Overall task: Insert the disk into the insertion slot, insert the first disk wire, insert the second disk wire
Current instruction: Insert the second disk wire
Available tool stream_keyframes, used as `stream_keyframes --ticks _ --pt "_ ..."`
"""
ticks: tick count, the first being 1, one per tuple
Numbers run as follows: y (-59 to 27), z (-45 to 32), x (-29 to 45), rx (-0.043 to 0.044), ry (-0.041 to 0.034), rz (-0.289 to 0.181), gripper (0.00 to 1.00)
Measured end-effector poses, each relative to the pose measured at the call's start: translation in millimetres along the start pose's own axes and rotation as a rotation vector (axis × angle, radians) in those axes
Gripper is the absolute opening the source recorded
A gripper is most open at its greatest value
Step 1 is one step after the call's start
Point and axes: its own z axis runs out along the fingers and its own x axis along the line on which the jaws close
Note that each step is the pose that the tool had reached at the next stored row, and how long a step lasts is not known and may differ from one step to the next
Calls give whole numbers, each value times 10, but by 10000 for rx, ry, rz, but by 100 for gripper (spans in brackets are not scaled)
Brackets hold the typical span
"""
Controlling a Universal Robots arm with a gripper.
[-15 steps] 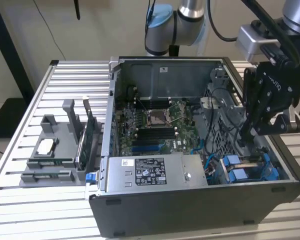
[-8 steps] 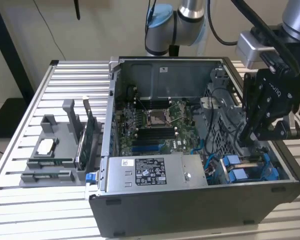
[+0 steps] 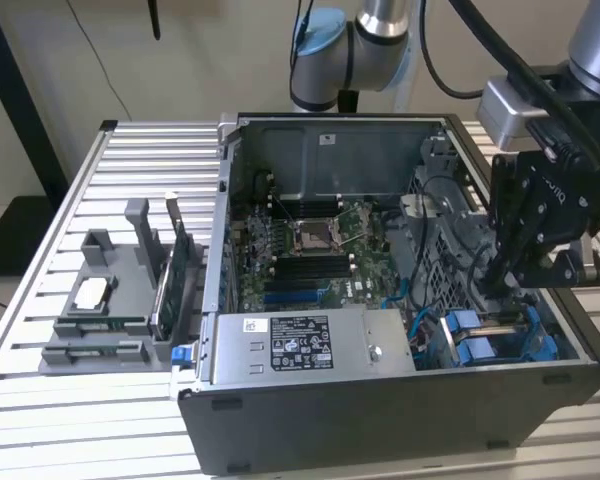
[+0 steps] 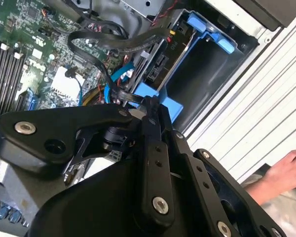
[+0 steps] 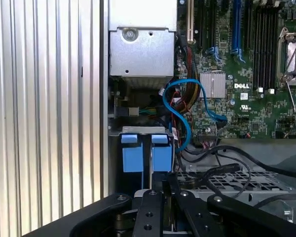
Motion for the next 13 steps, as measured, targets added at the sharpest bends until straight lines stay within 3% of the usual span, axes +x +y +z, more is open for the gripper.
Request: stream_keyframes --ticks 6,13 --pt "-90 26 0 0 -13 0 16" --pt "-132 53 0 0 -12 1 16"
